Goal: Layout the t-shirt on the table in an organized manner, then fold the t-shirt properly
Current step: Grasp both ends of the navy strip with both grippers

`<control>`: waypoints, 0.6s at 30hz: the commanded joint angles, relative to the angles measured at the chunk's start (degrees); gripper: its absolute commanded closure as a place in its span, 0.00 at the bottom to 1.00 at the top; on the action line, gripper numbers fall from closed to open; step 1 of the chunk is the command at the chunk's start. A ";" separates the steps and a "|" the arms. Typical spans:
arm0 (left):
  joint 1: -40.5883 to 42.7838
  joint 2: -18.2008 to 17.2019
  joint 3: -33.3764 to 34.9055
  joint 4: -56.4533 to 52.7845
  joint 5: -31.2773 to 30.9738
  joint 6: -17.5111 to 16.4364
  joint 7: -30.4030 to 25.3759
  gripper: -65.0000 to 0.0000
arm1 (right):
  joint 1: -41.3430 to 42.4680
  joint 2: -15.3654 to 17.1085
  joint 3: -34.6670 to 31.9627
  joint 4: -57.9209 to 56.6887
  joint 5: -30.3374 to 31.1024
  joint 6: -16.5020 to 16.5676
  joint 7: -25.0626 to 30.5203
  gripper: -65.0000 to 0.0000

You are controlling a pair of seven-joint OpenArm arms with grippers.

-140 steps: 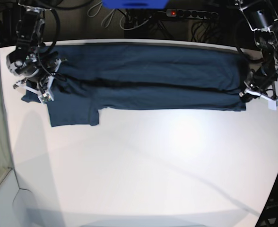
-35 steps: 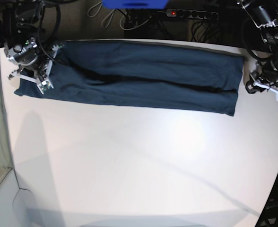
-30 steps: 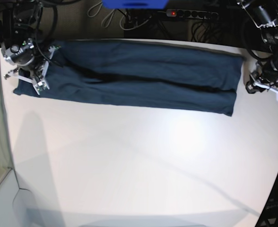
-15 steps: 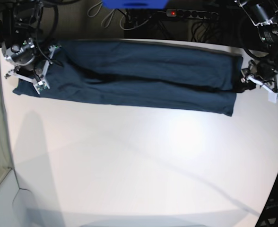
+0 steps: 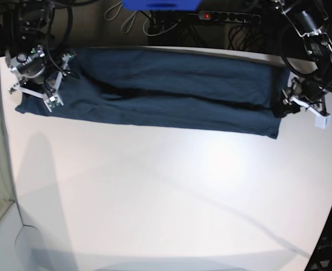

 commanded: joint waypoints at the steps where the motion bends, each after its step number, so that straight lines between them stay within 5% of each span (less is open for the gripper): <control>1: -0.78 -0.30 0.66 -0.29 0.73 0.09 0.50 0.40 | 0.36 0.44 -0.07 0.79 0.44 -0.25 0.53 0.44; 18: 0.89 1.19 2.42 -1.25 9.79 0.18 0.59 0.41 | 0.36 0.44 -0.07 0.79 0.44 -0.25 0.53 0.44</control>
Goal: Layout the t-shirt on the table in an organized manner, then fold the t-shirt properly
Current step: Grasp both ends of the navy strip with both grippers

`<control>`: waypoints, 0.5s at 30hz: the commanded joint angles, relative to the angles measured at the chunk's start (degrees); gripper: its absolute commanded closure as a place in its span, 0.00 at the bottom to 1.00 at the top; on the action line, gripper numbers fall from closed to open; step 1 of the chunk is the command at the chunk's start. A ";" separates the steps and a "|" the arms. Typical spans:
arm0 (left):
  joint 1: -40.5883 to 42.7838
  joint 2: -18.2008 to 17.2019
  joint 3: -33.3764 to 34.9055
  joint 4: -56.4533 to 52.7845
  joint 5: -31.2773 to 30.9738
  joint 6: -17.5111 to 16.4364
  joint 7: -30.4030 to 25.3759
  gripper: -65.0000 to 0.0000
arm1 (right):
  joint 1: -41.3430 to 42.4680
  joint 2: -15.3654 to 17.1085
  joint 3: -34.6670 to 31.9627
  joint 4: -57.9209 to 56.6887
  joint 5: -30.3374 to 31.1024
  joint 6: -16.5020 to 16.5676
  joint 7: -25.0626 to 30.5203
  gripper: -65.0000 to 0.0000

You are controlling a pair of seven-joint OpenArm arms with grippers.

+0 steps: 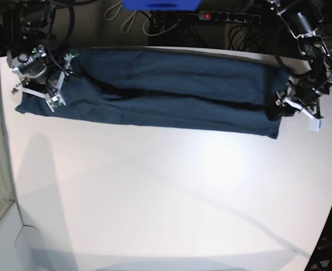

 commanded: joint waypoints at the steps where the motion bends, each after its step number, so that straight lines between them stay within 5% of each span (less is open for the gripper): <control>1: 0.83 -0.14 0.21 -0.57 4.93 1.08 5.20 0.41 | 0.40 0.46 0.26 0.81 -0.17 -0.25 0.53 0.44; 5: 0.74 0.21 0.30 -0.66 5.55 1.08 4.94 0.43 | 0.40 0.46 0.26 0.81 -0.17 -0.25 0.53 0.44; 15: 0.39 1.79 0.30 -0.93 8.10 0.55 4.85 0.76 | 0.40 0.46 0.26 0.81 -0.17 -0.25 0.53 0.44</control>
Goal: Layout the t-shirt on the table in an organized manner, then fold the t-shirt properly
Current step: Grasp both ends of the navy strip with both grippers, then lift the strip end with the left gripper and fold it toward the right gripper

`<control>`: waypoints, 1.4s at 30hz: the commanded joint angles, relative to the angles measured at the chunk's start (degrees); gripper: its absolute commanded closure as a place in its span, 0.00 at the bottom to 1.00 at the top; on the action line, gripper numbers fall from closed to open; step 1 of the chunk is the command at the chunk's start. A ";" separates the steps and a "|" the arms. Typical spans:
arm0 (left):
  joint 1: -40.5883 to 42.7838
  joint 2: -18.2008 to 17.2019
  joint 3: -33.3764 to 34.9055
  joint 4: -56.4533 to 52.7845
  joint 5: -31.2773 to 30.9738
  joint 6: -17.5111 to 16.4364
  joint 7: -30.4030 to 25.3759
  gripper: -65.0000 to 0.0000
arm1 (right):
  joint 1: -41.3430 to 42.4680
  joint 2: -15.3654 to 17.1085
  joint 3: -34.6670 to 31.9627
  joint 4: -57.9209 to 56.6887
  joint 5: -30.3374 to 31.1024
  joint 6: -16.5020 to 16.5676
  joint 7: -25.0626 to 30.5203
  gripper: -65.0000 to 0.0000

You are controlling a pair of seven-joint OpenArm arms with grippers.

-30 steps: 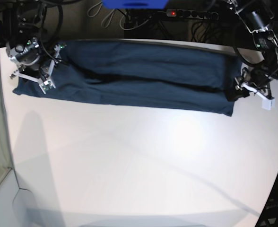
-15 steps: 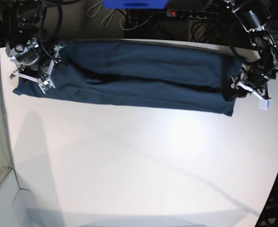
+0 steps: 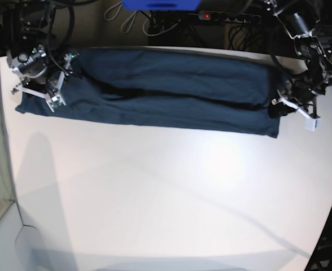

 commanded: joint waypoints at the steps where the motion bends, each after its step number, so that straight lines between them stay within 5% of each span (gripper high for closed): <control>1: 0.85 0.22 0.34 -1.17 4.71 0.75 5.37 0.78 | 0.38 0.46 0.26 0.81 -0.17 -0.25 0.53 0.44; 7: -0.56 -0.93 -0.10 -4.07 4.62 0.75 5.29 1.00 | 0.38 0.46 0.26 0.81 -0.17 -0.25 0.53 0.44; 17: -1.96 -4.88 -6.95 -2.49 4.10 0.66 6.08 1.00 | 1.52 0.46 -1.94 -1.03 -0.26 -0.25 0.44 0.44; 23: -1.70 -4.18 -6.95 6.74 4.10 0.66 7.13 1.00 | 2.14 -0.60 -6.77 -3.14 -0.35 -0.25 0.62 0.44; 34: -1.61 12.09 -6.78 38.48 4.10 0.66 19.97 1.00 | 7.41 -1.92 -8.35 -11.49 -0.44 -0.25 0.71 0.44; 39: -0.65 18.50 0.34 45.42 4.62 1.36 22.08 1.00 | 8.91 -1.65 -8.35 -13.60 -0.44 -0.25 1.41 0.44; 42: 1.82 19.28 5.62 45.16 4.71 2.68 19.79 1.00 | 8.82 -1.65 -8.35 -13.60 -0.44 -0.25 2.11 0.44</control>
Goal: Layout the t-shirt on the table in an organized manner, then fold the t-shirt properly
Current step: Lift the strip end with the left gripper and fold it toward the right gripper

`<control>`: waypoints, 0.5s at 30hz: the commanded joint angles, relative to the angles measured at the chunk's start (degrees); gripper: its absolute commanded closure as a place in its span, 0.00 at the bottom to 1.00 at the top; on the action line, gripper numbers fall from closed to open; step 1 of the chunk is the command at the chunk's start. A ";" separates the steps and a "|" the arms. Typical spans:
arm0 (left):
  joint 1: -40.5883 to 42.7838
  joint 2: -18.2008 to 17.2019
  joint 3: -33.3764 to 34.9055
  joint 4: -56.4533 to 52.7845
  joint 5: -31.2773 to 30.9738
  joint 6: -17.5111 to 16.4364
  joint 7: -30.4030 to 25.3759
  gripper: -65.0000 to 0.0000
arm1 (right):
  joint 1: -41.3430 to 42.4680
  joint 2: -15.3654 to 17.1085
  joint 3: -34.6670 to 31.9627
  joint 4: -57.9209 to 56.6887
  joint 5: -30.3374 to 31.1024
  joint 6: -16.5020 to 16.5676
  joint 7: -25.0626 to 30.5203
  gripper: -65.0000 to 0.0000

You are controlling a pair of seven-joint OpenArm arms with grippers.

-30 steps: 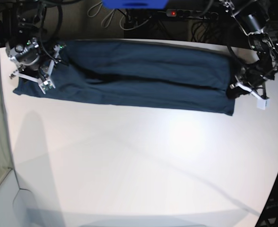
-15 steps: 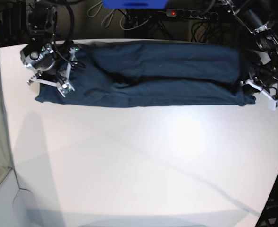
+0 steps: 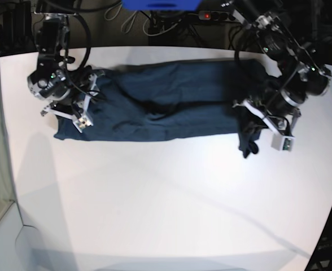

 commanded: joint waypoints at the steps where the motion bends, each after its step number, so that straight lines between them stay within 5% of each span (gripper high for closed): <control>1: 0.33 -0.37 1.32 0.81 -0.62 1.99 -2.29 1.00 | -0.47 0.07 -0.09 -0.66 -1.64 -0.01 -2.15 0.44; 6: 4.91 -0.37 7.12 1.43 -0.62 15.35 -10.99 1.00 | -0.47 0.07 0.00 -0.66 -1.64 -0.01 -2.15 0.44; 11: 8.07 -0.88 12.84 1.60 -0.62 21.77 -16.97 1.00 | -0.47 0.07 0.00 -0.66 -1.64 -0.01 -2.15 0.44; 15: 9.83 -0.88 19.69 1.60 4.65 31.44 -21.19 1.00 | -0.47 -0.01 -0.09 -0.66 -1.64 -0.01 -2.15 0.44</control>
